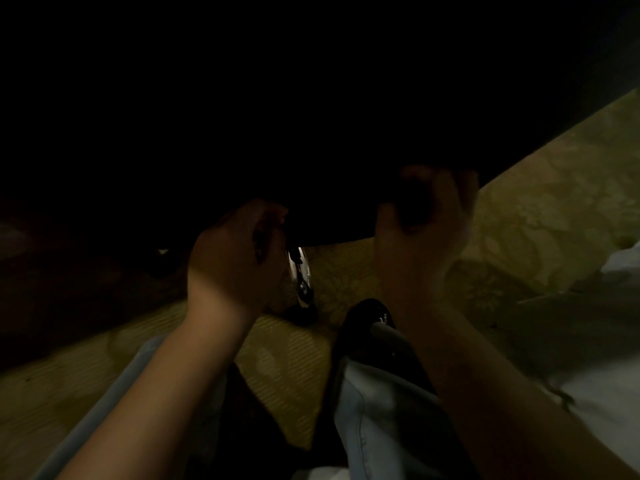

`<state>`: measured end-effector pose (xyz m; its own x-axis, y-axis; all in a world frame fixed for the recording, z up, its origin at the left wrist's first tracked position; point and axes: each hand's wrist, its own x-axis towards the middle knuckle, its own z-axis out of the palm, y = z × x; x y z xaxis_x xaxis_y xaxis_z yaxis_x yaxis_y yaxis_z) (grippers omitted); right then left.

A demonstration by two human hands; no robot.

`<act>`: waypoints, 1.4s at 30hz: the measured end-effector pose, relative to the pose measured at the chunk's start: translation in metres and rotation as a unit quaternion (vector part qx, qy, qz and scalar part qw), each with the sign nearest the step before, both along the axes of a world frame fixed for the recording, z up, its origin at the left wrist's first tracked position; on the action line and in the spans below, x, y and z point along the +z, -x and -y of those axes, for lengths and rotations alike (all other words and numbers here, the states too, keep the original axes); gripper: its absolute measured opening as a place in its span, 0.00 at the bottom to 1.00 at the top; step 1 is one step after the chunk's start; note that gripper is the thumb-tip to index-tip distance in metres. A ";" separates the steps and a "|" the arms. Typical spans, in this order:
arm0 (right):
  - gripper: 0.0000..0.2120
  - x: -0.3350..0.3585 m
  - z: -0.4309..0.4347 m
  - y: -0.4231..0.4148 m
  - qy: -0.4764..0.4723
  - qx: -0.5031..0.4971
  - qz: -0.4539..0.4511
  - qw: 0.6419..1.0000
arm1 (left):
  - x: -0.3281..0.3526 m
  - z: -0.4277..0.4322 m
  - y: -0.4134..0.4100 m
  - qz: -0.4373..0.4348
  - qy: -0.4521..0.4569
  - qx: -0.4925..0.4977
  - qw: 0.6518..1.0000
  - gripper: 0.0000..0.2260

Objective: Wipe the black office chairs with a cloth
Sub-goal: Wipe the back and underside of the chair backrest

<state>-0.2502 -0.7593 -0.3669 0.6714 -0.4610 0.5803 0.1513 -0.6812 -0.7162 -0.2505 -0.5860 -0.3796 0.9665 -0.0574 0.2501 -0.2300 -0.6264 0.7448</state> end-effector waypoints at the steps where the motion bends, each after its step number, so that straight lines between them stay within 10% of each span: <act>1: 0.10 -0.003 -0.005 0.001 0.025 0.020 -0.012 0.999 | 0.002 -0.001 0.001 -0.005 -0.003 0.001 1.000 0.22; 10: 0.10 -0.026 -0.035 0.000 0.197 0.137 -0.101 0.966 | 0.005 -0.001 0.001 0.020 -0.052 -0.015 0.998 0.22; 21: 0.14 0.058 -0.027 -0.007 0.147 0.052 0.194 0.969 | 0.007 -0.027 0.005 0.011 0.035 0.001 0.999 0.17; 35: 0.13 -0.029 -0.089 -0.001 0.272 0.216 -0.087 0.934 | 0.017 -0.064 0.004 -0.004 -0.030 0.038 0.999 0.21; 42: 0.10 0.017 -0.098 -0.006 0.217 0.182 0.039 0.958 | 0.018 -0.075 0.007 -0.045 -0.061 0.103 0.992 0.07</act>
<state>-0.2438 -0.6616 -0.3495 0.6881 0.0918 0.7197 0.4775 -0.8042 -0.3539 -0.2578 -0.5115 -0.3617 0.9788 0.1195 0.1665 -0.0241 -0.7398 0.6724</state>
